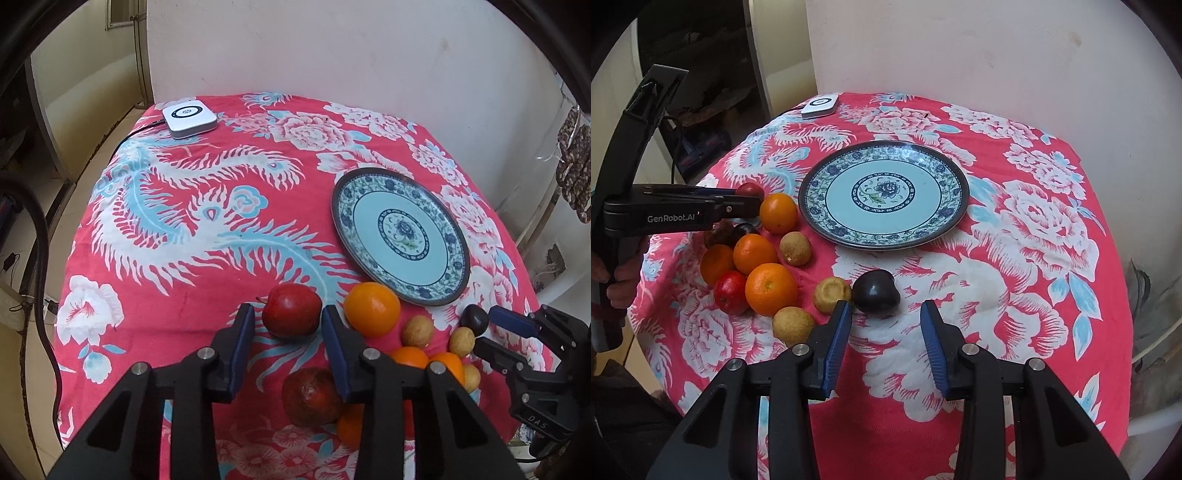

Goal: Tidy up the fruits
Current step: 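Grasp the red apple with the left tool while the right tool grasps the dark plum, then carry the red apple with the left tool while the right tool carries the plum to the plate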

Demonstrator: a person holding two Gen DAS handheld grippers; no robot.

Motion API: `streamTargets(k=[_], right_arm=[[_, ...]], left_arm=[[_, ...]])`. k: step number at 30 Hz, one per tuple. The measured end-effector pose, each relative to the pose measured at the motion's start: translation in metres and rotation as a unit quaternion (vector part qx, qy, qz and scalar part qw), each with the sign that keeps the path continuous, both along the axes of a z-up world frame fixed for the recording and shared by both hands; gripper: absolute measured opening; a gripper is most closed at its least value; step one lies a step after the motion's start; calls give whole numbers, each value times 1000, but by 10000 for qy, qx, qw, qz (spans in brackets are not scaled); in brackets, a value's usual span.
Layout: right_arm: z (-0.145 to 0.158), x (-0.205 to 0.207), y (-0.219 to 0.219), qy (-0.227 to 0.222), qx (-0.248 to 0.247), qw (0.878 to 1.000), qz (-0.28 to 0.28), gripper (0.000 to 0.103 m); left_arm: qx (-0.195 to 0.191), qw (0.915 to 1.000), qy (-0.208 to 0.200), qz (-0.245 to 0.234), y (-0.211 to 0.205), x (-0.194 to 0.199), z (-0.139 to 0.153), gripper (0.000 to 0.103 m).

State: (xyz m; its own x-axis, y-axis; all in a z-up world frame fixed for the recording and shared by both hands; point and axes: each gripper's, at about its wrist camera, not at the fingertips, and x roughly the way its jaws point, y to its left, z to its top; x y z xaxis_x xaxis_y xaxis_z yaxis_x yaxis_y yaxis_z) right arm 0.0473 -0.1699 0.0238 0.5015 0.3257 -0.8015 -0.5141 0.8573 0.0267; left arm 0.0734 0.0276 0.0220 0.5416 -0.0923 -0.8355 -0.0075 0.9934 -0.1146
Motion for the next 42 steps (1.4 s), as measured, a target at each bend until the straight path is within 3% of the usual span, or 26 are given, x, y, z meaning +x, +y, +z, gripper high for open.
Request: streamTargets(k=[3,18,32,36,42], right_arm=[[0,0,-3,20,-33,10000,6,40],[-7,4,9,-116,-228,9994,219,40],[-8,2,21,-516,-519,9937,849,40],[-8,-1,23,-517,-499,9920,1040,29],[-6,-6,24,-601,-532,9921,964,27]], left_arm=[[-57,10000,-10,-4,1,0,0,34],[-127,9999,-77,23,0,-4,4,33],[-305,9990,-210,250,5,-22,13,33],[-460,9980,-241,355,6,-29,11,33],[-470,9973,-351,433,8,-37,14,33]])
